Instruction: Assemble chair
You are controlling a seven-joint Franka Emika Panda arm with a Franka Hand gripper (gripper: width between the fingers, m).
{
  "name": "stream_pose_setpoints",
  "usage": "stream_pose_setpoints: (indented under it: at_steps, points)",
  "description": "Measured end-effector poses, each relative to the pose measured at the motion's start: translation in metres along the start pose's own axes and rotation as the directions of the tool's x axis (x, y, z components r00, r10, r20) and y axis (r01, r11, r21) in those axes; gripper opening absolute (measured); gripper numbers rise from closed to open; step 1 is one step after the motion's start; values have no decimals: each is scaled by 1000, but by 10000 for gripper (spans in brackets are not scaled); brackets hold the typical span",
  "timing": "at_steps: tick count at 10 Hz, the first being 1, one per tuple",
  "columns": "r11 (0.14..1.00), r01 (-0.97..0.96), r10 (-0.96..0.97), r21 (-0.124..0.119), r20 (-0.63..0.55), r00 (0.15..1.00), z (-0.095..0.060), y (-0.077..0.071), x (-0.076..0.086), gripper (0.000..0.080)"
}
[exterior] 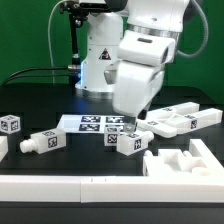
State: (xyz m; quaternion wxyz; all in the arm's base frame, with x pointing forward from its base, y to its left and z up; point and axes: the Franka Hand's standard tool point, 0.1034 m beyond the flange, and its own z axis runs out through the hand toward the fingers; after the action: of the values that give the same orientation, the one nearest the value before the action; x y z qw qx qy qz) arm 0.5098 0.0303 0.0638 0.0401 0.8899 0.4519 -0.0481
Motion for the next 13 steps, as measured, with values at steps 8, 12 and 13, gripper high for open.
stream_pose_setpoints:
  at_steps: [8,12,13]
  points:
    - [652,-750,740,111,121,661,3,10,-14,648]
    - [467,-878,862,106,164,479,6,11,-11,648]
    - [357,-927,908,112,194,373,9,7,-10,648]
